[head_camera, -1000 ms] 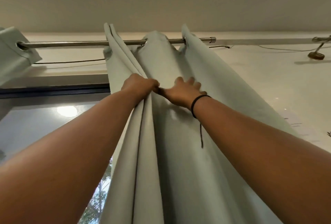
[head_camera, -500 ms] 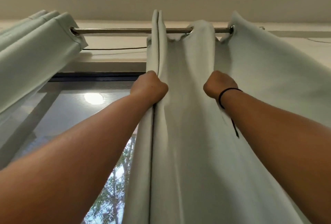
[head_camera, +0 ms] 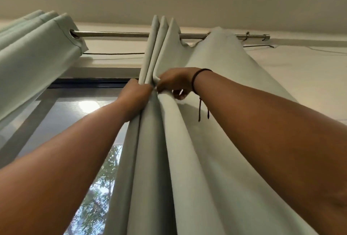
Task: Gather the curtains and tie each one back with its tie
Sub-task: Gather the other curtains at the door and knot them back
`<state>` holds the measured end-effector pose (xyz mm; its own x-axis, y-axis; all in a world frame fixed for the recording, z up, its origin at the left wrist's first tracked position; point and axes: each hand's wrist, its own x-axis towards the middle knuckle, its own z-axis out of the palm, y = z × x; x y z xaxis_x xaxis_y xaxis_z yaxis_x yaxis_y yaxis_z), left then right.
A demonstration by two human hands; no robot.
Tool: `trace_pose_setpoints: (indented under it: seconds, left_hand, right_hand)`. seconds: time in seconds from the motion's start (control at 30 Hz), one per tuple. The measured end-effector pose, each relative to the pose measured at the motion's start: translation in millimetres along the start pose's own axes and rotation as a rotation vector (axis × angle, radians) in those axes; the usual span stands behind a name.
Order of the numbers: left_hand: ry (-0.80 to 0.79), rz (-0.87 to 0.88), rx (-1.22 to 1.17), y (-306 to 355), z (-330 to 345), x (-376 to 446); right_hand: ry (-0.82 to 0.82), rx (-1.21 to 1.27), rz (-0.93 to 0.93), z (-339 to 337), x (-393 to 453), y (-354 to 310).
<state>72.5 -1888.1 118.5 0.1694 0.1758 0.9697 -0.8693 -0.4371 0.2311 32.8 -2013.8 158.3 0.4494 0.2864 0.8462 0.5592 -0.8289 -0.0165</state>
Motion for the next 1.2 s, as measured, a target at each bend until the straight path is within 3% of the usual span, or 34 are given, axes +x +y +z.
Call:
trace_pose_setpoints:
  seconds: [0.07, 0.13, 0.2, 0.27, 0.3, 0.33, 0.43, 0.53, 0.67, 0.83, 0.93, 1.1, 1.2]
  left_hand:
    - [-0.036, -0.017, -0.055, 10.7, 12.3, -4.0]
    - [-0.042, -0.012, -0.056, 22.1, 26.5, -7.5]
    - [-0.058, 0.020, -0.039, 32.4, 38.4, -13.6]
    - [-0.082, 0.038, -0.033, 41.0, 48.6, -18.7]
    - [-0.092, 0.039, -0.032, 44.8, 54.3, -19.2]
    - [-0.107, 0.042, -0.031, 49.6, 60.0, -21.0]
    - [-0.133, 0.020, 0.003, 65.5, 75.2, -29.3]
    - [-0.146, 0.008, 0.083, 76.7, 91.9, -34.5]
    - [-0.173, 0.000, 0.159, 87.2, 106.0, -42.9]
    - [-0.097, 0.013, 0.310, 77.0, 98.1, -42.7]
    - [-0.055, 0.040, 0.295, 65.4, 75.7, -39.4]
    - [0.088, 0.106, 0.268, 38.9, 26.7, -28.3]
    - [0.120, 0.018, 0.174, 25.2, -2.9, -21.7]
  right_hand:
    - [-0.177, 0.253, 0.061, -10.5, -14.2, 20.3]
    - [-0.139, 0.402, 0.080, -29.0, -25.8, 46.1]
    - [0.166, 0.373, 0.112, -46.8, -30.9, 76.4]
    - [0.575, -0.076, 0.280, -61.2, -32.7, 109.9]
    - [0.703, -0.318, 0.407, -66.1, -36.7, 128.4]
    - [0.750, -0.405, 0.521, -70.7, -42.7, 146.1]
    - [0.651, -0.172, 0.680, -80.0, -55.4, 182.6]
    - [0.532, -0.122, 0.572, -80.2, -56.3, 197.0]
    - [0.549, -0.120, 0.510, -77.0, -54.8, 200.5]
    - [0.631, -0.124, 0.446, -66.5, -44.8, 190.4]
    - [0.632, -0.171, 0.330, -45.7, -25.5, 148.0]
    - [0.419, -0.151, -0.238, -8.3, -11.5, -18.4]
    - [0.290, -0.063, -0.210, -5.9, -11.6, -32.5]
